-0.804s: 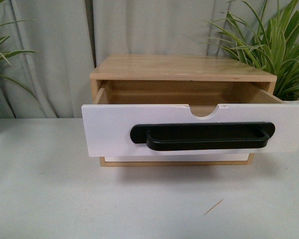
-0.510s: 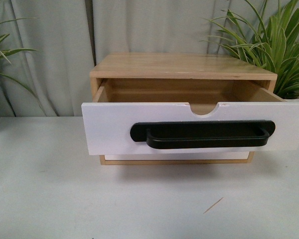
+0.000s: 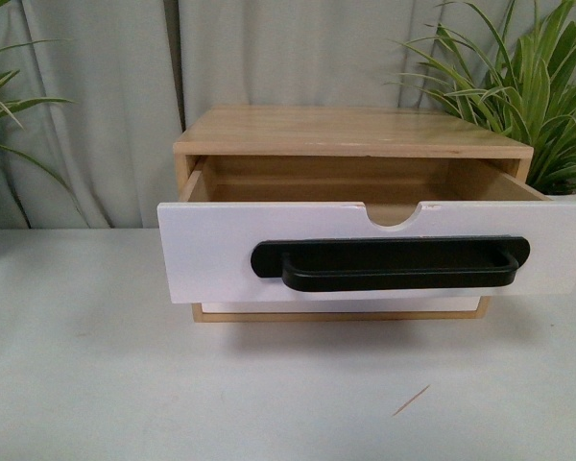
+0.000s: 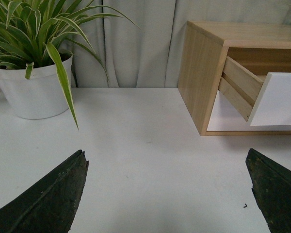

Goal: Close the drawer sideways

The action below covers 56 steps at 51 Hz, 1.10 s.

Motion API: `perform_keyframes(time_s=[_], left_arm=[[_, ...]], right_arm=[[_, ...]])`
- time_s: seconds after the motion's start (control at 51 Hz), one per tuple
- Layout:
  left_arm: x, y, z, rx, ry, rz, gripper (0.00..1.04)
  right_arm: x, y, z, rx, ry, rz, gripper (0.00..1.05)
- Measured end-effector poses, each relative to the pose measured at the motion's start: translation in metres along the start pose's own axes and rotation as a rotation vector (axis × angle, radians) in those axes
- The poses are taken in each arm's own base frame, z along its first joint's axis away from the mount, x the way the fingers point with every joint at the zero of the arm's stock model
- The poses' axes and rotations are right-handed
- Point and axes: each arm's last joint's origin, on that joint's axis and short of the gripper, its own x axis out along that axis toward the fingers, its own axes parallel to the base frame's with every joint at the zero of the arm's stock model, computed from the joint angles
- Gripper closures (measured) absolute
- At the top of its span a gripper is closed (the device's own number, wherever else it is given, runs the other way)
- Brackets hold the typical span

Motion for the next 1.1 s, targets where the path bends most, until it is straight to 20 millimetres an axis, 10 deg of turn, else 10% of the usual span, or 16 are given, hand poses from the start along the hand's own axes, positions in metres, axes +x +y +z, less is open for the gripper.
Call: perform_keyframes(time_s=[0.373,0.608,0.824,1.098], left_arm=[[0.000,0.000,0.000,-0.004,0.006,0.019,0.06],[0.011,-0.002,-0.007,-0.337,0.234,0.727,0.06],[0.050,-0.040,0.012,-0.822,0.218,0.483,0.06],[0.103,-0.104,0.021,-0.886,0.337,0.203,0.06]], right_arm=[[0.000,0.000,0.000,0.000,0.000,0.000,0.09],[0.014,0.000,-0.002,-0.078,0.418,0.556,0.09],[0.034,-0.001,-0.004,-0.495,0.341,0.540,0.09],[0.059,-0.010,-0.003,-0.761,0.264,0.498,0.09]])
